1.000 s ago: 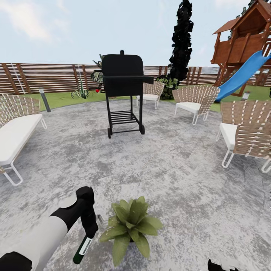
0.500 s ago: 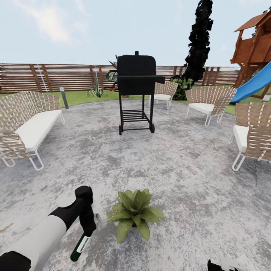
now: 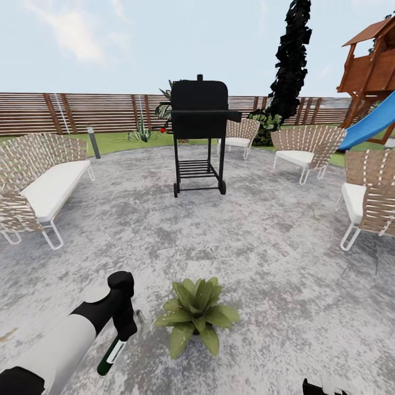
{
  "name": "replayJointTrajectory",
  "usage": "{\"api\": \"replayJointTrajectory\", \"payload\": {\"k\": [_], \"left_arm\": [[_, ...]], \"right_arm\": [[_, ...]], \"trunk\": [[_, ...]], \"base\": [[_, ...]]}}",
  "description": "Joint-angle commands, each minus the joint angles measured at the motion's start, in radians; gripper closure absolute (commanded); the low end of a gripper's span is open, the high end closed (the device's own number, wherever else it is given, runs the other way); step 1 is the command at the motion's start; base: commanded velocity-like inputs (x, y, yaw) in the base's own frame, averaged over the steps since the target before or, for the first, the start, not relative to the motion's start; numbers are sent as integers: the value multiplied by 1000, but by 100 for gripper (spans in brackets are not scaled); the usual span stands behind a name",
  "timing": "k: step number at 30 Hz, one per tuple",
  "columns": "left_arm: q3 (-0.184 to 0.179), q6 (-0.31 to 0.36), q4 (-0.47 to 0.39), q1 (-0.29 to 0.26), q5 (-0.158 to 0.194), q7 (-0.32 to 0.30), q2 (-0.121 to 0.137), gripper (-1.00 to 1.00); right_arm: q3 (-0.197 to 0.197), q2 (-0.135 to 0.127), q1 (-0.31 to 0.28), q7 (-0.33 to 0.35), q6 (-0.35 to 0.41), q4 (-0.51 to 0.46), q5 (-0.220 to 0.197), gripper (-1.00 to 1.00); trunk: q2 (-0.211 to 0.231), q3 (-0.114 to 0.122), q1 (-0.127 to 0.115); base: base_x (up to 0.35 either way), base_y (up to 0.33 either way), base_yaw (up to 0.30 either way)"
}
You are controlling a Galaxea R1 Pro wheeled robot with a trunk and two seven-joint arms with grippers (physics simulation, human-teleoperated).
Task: Pick up the pesticide atomizer in the garden and spray insectifuge to fully cover both potted plants in the garden.
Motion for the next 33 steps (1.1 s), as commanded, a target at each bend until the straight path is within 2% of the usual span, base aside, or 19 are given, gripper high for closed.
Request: {"api": "replayJointTrajectory", "payload": {"k": [1, 6, 17, 21, 29, 33], "left_arm": [[0, 10, -2, -1, -6, -9, 1, 100], [9, 10, -2, -1, -7, -10, 0, 100], [9, 10, -2, 6, -9, -9, 0, 100], [9, 11, -2, 9, -8, -11, -7, 100], [9, 14, -3, -31, -8, -18, -8, 100], [8, 13, -3, -64, -8, -39, -10, 100]], "right_arm": [[-7, 0, -1, -4, -3, 2, 11, -100], [-7, 0, -1, -4, -3, 2, 11, -100], [-7, 2, -1, -4, -3, 2, 11, -100], [-7, 2, -1, -4, -3, 2, 11, -100], [-7, 1, -1, -4, -3, 2, 11, -100], [-7, 1, -1, -4, -3, 2, 11, -100]], "trunk": [[0, -1, 0], [0, -1, 0], [0, -1, 0], [0, -1, 0], [0, -1, 0], [0, -1, 0]], "base": [[302, 0, 0], [140, 0, 18], [3, 0, 254], [65, -59, 66], [177, -209, 4], [-73, -241, 0]]}}
